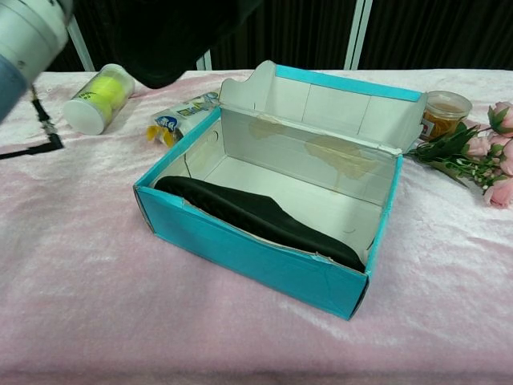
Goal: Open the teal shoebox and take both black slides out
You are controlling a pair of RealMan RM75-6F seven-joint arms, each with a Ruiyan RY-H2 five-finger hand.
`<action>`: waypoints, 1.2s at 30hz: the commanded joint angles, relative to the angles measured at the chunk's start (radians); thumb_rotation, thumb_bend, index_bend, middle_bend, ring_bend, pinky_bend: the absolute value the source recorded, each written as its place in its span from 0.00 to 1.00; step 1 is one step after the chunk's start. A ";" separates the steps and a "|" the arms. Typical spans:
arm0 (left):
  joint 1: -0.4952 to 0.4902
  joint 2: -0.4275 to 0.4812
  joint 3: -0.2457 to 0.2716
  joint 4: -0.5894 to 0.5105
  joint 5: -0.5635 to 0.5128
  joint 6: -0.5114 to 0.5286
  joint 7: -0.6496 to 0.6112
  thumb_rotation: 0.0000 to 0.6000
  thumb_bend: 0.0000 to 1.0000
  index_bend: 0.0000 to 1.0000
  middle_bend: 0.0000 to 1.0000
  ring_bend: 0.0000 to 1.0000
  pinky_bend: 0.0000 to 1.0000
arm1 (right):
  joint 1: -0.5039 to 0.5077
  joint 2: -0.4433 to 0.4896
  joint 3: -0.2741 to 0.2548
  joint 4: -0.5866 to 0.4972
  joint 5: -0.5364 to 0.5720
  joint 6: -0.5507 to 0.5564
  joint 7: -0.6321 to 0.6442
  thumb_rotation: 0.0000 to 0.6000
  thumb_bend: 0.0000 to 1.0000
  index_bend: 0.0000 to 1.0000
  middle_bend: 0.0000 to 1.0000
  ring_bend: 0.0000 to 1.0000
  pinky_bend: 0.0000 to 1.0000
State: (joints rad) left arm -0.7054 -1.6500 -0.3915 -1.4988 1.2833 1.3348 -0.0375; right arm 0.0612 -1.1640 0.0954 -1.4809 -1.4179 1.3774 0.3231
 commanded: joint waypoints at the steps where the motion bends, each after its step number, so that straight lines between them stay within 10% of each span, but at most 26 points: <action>1: 0.089 0.191 0.081 -0.081 -0.015 -0.063 0.087 1.00 0.43 0.49 0.62 0.44 0.20 | 0.012 0.003 0.008 0.007 -0.006 -0.005 0.005 1.00 0.10 0.00 0.00 0.02 0.21; 7: 0.144 0.295 0.172 -0.069 -0.055 -0.120 0.203 1.00 0.40 0.49 0.62 0.42 0.19 | 0.045 0.015 0.027 0.009 -0.019 -0.018 0.011 1.00 0.10 0.00 0.00 0.02 0.21; 17: 0.184 0.188 0.222 0.102 -0.133 -0.104 0.356 1.00 0.39 0.49 0.60 0.42 0.18 | 0.089 0.026 0.029 -0.009 -0.054 -0.037 0.001 1.00 0.10 0.00 0.00 0.02 0.21; 23: 0.185 0.119 0.186 0.165 -0.227 -0.073 0.485 1.00 0.03 0.26 0.36 0.24 0.13 | 0.109 0.028 0.029 -0.022 -0.062 -0.047 -0.013 1.00 0.10 0.00 0.00 0.02 0.21; 36: 0.210 0.186 0.195 0.076 0.014 0.028 0.252 1.00 0.00 0.13 0.22 0.13 0.05 | 0.132 0.036 0.026 -0.042 -0.068 -0.054 -0.034 1.00 0.10 0.00 0.00 0.02 0.21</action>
State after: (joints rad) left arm -0.5040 -1.4846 -0.2104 -1.4151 1.2152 1.3196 0.2853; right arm 0.1936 -1.1280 0.1214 -1.5231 -1.4855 1.3241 0.2897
